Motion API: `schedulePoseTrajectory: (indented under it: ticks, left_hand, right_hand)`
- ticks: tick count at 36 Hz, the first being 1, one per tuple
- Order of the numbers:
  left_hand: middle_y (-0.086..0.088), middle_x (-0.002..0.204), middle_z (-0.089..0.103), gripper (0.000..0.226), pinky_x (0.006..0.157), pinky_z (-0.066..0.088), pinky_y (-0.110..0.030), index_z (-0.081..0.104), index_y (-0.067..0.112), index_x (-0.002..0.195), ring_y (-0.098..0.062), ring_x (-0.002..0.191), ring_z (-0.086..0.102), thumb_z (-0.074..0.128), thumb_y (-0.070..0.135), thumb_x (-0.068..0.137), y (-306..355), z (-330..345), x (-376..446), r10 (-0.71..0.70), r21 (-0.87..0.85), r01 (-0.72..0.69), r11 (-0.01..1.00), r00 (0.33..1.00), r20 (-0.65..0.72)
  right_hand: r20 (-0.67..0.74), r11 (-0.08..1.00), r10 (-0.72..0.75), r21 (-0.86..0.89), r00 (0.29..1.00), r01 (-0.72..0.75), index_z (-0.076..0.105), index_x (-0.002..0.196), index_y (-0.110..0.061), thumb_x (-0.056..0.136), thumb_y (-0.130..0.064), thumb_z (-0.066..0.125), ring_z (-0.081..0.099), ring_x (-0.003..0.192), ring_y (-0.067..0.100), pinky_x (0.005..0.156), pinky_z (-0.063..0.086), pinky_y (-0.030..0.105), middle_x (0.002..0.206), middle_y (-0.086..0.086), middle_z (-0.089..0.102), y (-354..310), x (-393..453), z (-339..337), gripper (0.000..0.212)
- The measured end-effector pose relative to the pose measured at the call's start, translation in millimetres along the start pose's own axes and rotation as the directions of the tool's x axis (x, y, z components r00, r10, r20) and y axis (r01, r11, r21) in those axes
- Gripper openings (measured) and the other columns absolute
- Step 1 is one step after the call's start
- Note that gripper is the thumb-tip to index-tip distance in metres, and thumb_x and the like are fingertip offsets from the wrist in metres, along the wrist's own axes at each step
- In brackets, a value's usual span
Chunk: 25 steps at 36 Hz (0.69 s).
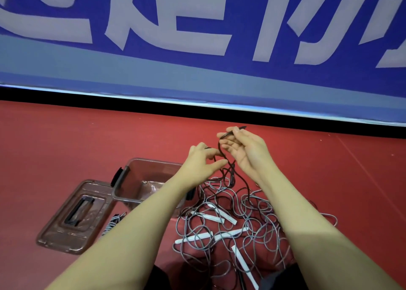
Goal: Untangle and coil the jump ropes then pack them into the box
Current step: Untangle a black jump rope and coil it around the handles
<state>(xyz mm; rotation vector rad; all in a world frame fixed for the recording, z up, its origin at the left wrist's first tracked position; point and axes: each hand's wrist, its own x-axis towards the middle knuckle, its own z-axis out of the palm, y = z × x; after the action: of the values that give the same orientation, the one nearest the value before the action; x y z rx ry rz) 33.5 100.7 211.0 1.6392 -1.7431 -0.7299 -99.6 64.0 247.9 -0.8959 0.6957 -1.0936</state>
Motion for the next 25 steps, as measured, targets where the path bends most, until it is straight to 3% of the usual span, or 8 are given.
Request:
schedulePoseTrajectory:
  ticks: [3, 6, 12, 15, 17, 20, 23, 25]
  left_hand:
    - [0.002, 0.086, 0.044, 0.008, 0.077, 0.027, -0.021, 0.070, 0.025, 0.090, -0.020, 0.097, 0.040, 0.065, 0.031, 0.088, 5, 1, 1, 0.039, -0.065, -0.043, 0.997, 0.997, -0.062]
    - [0.001, 0.084, 0.043, 0.014, 0.074, 0.025, -0.020, 0.065, 0.033, 0.074, -0.021, 0.096, 0.042, 0.067, 0.028, 0.086, 8, 2, 2, 0.043, -0.141, -0.057, 0.988, 0.994, -0.099]
    - [0.000, 0.087, 0.044, 0.021, 0.076, 0.027, -0.021, 0.063, 0.040, 0.074, -0.019, 0.095, 0.039, 0.064, 0.025, 0.088, 12, 5, 3, 0.038, -0.152, -0.057, 0.987, 0.992, -0.121]
    - [0.006, 0.085, 0.042, 0.021, 0.074, 0.028, -0.011, 0.065, 0.038, 0.075, -0.015, 0.091, 0.038, 0.063, 0.023, 0.089, 16, 3, 5, 0.038, -0.189, -0.069, 0.979, 0.986, -0.162]
    - [0.004, 0.088, 0.043, 0.014, 0.078, 0.029, -0.014, 0.069, 0.032, 0.085, -0.015, 0.093, 0.039, 0.063, 0.020, 0.089, 16, 2, 6, 0.034, -0.186, -0.062, 0.981, 0.988, -0.153]
    - [0.003, 0.093, 0.042, 0.019, 0.082, 0.028, -0.019, 0.069, 0.025, 0.105, -0.014, 0.098, 0.036, 0.067, 0.022, 0.086, 15, 5, 3, 0.046, -0.146, -0.049, 0.988, 0.999, -0.026]
    - [0.005, 0.085, 0.042, 0.004, 0.076, 0.026, -0.018, 0.068, 0.030, 0.088, -0.015, 0.093, 0.038, 0.069, 0.028, 0.085, 16, 10, 2, 0.090, -0.137, -0.093, 0.986, 0.996, -0.028]
    - [0.005, 0.080, 0.042, 0.013, 0.073, 0.025, -0.021, 0.063, 0.027, 0.074, -0.019, 0.090, 0.040, 0.067, 0.027, 0.086, 13, 13, 5, 0.092, -0.106, -0.101, 0.989, 0.992, -0.089]
  right_hand:
    - [0.023, 0.998, 0.007, 0.062, 1.000, -0.009, 0.057, 0.089, -0.001, 0.100, -0.007, 0.040, 0.066, 0.064, 0.015, 0.063, 0.055, 0.021, 0.077, 0.012, 0.071, -5, -1, 3, 0.021]
    - [0.025, 0.995, 0.001, 0.102, 1.000, -0.003, 0.058, 0.090, -0.001, 0.100, -0.008, 0.040, 0.066, 0.067, 0.015, 0.065, 0.055, 0.021, 0.080, 0.013, 0.071, -9, -1, 3, 0.021]
    - [0.001, 0.990, -0.016, 0.139, 1.000, 0.016, 0.059, 0.089, -0.002, 0.100, -0.010, 0.040, 0.066, 0.068, 0.013, 0.067, 0.055, 0.020, 0.081, 0.011, 0.070, -15, -4, -4, 0.023]
    - [-0.010, 0.991, -0.018, 0.136, 1.000, 0.019, 0.058, 0.092, 0.000, 0.100, -0.010, 0.040, 0.066, 0.068, 0.013, 0.067, 0.055, 0.020, 0.080, 0.011, 0.071, -14, -5, -7, 0.022]
    - [-0.023, 0.991, -0.015, 0.135, 1.000, 0.018, 0.057, 0.090, 0.001, 0.100, -0.009, 0.040, 0.066, 0.066, 0.012, 0.065, 0.055, 0.020, 0.078, 0.010, 0.071, -13, -5, -9, 0.022]
    - [-0.013, 0.985, -0.008, 0.175, 1.000, 0.010, 0.057, 0.091, 0.002, 0.100, -0.009, 0.040, 0.067, 0.067, 0.012, 0.065, 0.055, 0.020, 0.078, 0.010, 0.071, -14, -6, -8, 0.022]
    - [0.027, 0.982, 0.005, 0.190, 1.000, -0.010, 0.058, 0.092, 0.003, 0.099, -0.009, 0.040, 0.067, 0.068, 0.013, 0.065, 0.055, 0.020, 0.080, 0.012, 0.071, -15, -6, -4, 0.023]
    - [0.030, 0.981, 0.002, 0.192, 1.000, -0.008, 0.059, 0.092, 0.003, 0.099, -0.009, 0.040, 0.068, 0.069, 0.013, 0.065, 0.055, 0.020, 0.082, 0.013, 0.071, -14, -5, -3, 0.023]
